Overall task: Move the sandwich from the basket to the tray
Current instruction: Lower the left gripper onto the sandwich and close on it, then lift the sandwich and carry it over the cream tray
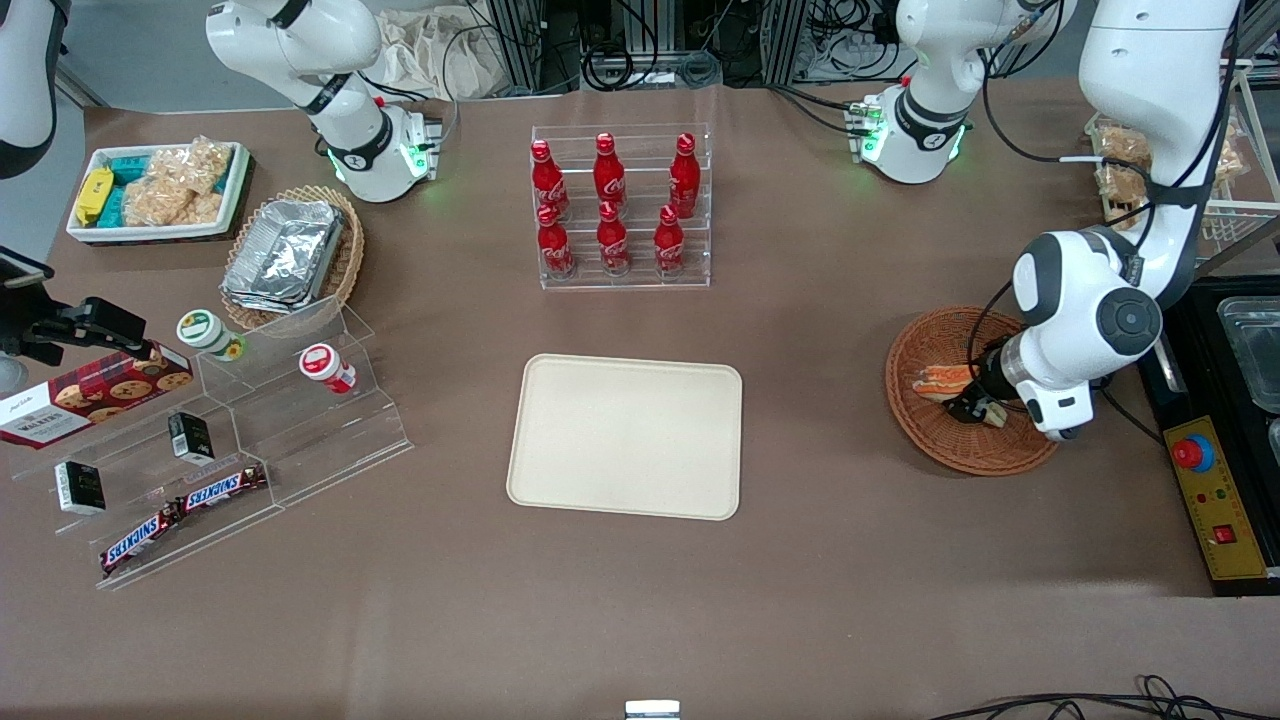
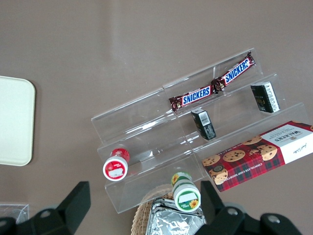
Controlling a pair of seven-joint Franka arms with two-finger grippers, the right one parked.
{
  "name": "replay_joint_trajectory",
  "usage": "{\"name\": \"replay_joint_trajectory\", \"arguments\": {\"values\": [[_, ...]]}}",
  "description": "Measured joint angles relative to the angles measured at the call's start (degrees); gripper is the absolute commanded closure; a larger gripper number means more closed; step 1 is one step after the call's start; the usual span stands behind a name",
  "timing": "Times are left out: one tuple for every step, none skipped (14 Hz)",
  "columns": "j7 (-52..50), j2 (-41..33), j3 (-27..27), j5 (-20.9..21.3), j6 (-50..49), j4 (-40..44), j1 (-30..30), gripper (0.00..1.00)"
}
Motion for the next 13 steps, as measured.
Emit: {"name": "replay_joint_trajectory", "arguments": {"values": [[0.0, 0.0, 0.0, 0.0, 0.0, 0.0, 0.2, 1.00], [0.0, -0.1, 0.0, 0.0, 0.0, 0.0, 0.2, 1.00], [-0.3, -0.4, 0.0, 0.0, 0.0, 0.1, 0.3, 1.00], [-0.6, -1.0, -0.1, 0.0, -0.6, 0.4, 0.2, 1.00], [-0.7, -2.3, -0.5, 0.0, -2.9, 1.1, 0.1, 1.00], [-0.7, -4.3, -1.1, 0.0, -6.7, 2.6, -0.2, 1.00], [-0.6, -6.6, -2.3, 0.0, -11.1, 4.8, -0.7, 1.00], [-0.6, -8.6, -4.2, 0.0, -15.3, 7.4, -1.3, 1.00], [-0.6, -10.1, -6.7, 0.0, -18.5, 10.2, -1.8, 1.00], [-0.6, -10.8, -9.7, 0.0, -20.2, 12.5, -2.2, 1.00], [-0.1, -10.8, -12.8, 0.0, -20.5, 14.0, -2.5, 1.00], [1.6, -10.4, -15.8, 0.1, -19.9, 14.7, -2.8, 1.00], [4.2, -9.6, -18.4, 0.3, -18.2, 14.9, -3.0, 1.00]]}}
